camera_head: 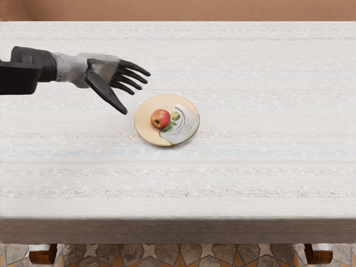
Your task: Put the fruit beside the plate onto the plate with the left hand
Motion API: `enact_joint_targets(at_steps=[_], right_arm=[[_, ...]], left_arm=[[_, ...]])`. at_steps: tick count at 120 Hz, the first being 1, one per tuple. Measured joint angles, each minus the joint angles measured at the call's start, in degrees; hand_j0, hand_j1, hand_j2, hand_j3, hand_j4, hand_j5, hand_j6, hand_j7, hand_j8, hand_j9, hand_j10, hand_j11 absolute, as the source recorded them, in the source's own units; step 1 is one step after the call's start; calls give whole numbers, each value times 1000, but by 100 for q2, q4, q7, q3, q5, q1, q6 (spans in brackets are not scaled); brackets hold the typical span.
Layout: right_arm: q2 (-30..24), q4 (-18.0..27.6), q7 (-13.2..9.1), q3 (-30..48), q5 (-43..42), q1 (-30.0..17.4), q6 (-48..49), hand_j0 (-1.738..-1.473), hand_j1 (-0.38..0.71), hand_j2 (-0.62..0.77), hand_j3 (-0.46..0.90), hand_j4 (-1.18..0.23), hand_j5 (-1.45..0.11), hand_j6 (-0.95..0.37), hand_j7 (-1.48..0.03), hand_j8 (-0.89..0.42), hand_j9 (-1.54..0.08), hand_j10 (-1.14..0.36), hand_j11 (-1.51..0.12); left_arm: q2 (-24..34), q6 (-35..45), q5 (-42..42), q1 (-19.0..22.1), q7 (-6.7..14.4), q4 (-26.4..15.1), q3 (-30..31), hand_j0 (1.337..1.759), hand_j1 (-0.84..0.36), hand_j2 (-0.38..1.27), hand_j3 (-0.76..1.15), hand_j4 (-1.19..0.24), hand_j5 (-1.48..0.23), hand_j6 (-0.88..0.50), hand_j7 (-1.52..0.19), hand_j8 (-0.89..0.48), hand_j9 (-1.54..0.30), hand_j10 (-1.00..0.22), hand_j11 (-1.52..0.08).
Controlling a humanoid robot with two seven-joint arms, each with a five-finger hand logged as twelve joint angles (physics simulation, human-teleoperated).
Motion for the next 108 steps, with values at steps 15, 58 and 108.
enact_joint_targets(at_steps=[15, 58, 108], right_arm=[[0, 0, 0, 0, 0, -1, 0, -1658, -303, -7, 0, -39, -50, -39, -50, -39, -50, -39, -50], [0, 0, 0, 0, 0, -1, 0, -1658, -303, -7, 0, -39, -50, -39, -50, -39, -50, -39, -50], [0, 0, 0, 0, 0, -1, 0, -1658, -303, -7, 0, -39, -50, -39, -50, -39, -50, -39, -50]], left_arm=[[10, -117, -129, 377, -431, 320, -567, 1658, 46, 52, 0, -254, -329, -255, -329, -254, -329, -254, -329], [-210, -165, -664, 819, -745, 1742, -738, 1658, 51, 51, 0, -249, -323, -249, -323, -249, -323, -249, -323], [-208, -167, -433, 1897, -769, 1902, -1193, 1658, 54, 51, 0, -247, -321, -247, -321, -247, -321, -247, -321]])
